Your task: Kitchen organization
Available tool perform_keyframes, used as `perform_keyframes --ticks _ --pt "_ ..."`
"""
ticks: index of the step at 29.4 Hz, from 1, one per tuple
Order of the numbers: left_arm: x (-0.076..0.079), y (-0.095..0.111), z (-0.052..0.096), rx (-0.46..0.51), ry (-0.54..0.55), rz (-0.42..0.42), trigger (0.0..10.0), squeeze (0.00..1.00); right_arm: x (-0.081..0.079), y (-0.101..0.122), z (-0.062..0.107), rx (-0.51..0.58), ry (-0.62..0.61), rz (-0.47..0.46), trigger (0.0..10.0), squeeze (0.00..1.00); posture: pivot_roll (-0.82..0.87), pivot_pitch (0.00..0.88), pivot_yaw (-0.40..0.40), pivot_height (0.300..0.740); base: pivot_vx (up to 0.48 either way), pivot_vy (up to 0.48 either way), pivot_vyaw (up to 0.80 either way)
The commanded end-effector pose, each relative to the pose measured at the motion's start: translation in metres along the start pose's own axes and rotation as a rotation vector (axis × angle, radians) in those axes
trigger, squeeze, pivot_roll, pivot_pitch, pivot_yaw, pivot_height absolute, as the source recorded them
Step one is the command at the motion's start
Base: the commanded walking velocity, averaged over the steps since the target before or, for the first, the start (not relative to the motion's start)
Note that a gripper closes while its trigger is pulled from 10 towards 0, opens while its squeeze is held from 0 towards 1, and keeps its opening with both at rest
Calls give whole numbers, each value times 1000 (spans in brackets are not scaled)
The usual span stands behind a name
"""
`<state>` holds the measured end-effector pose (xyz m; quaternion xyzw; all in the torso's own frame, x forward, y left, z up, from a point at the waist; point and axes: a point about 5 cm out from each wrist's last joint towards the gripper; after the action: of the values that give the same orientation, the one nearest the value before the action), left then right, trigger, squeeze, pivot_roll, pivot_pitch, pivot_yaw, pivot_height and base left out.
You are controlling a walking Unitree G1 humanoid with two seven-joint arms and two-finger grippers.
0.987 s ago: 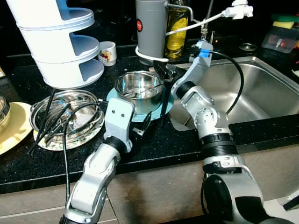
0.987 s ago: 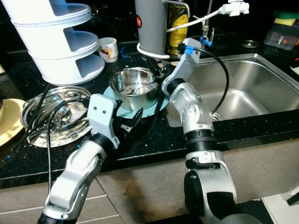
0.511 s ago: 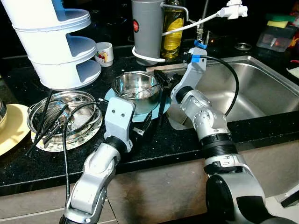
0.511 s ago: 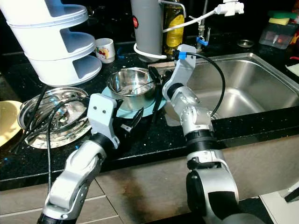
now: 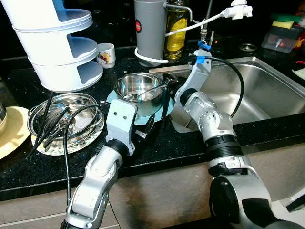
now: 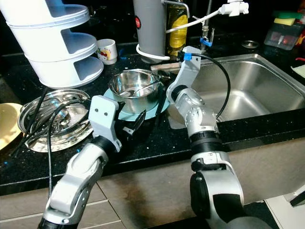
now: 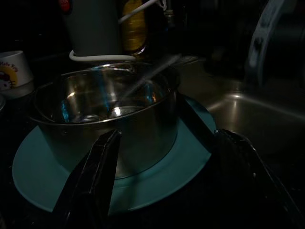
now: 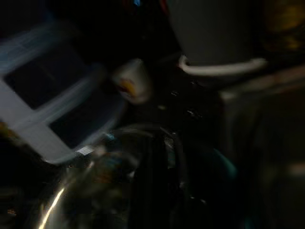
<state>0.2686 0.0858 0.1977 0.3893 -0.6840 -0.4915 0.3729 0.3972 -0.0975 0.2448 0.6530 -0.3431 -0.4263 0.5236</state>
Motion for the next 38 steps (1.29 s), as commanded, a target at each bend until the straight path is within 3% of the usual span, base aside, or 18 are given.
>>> perform_keyframes --ticks 1,7,10,13,16,17,19,21,24,28,29,31,35,36,38 --pt "-1 0 -2 -7 -4 -4 10000 0 2 -1 0 -23 -10 -1 0 0 14 0 17 740 0 0 0" --pt "0 -1 -3 -8 -9 -2 10000 0 5 5 1 14 -6 -43 0 0 9 0 18 740 0 0 0" --pt "1 -1 -4 -7 -13 0 10000 0 3 14 2 87 23 -105 0 0 10 0 18 740 0 0 0" --pt "2 1 -5 -1 -22 4 10000 0 5 35 7 231 59 -204 0 0 13 0 18 740 0 0 0" --pt "4 5 -8 15 -37 19 10000 0 20 63 18 398 73 -359 0 0 9 0 21 740 0 0 0" --pt "4 5 -8 15 -37 19 10000 0 20 63 18 398 73 -359 0 0 9 0 21 740 0 0 0" --pt "5 6 -8 16 -45 23 10000 0 32 69 21 425 16 -347 0 0 6 0 25 740 0 0 0" --pt "7 6 -8 15 -52 27 10000 0 55 75 27 452 -111 -310 0 0 6 0 25 740 0 0 0" --pt "7 6 -8 14 -54 29 10000 0 67 78 31 462 -185 -287 0 0 8 0 24 740 0 0 0" --pt "8 7 -7 13 -55 32 10000 0 89 79 39 360 -380 16 0 0 11 0 24 740 0 0 0" --pt "8 7 -7 12 -54 32 10000 0 90 76 38 281 -416 185 0 0 11 0 24 740 0 0 0" --pt "8 7 -7 10 -55 32 10000 0 91 67 35 159 -439 397 0 0 11 0 24 740 0 0 0" --pt "9 7 -6 10 -58 34 10000 0 81 48 27 35 -364 504 0 0 11 0 24 740 0 0 0" --pt "10 8 -6 9 -62 34 10000 0 63 25 18 -75 -219 584 0 0 13 0 23 740 0 0 0" --pt "10 8 -5 7 -65 35 10000 0 51 1 15 -180 -112 658 0 0 13 0 22 740 0 0 0"
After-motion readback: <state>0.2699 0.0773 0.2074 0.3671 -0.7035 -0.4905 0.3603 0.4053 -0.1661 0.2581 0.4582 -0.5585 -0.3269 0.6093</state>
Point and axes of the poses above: a point about 5 cm out from each wrist's last joint towards the gripper, its own z axis pointing back from the gripper into the wrist, its own y axis along the axis of the wrist's last joint, x = y × z, and after that the axes turned 12 degrees about z, right-handed
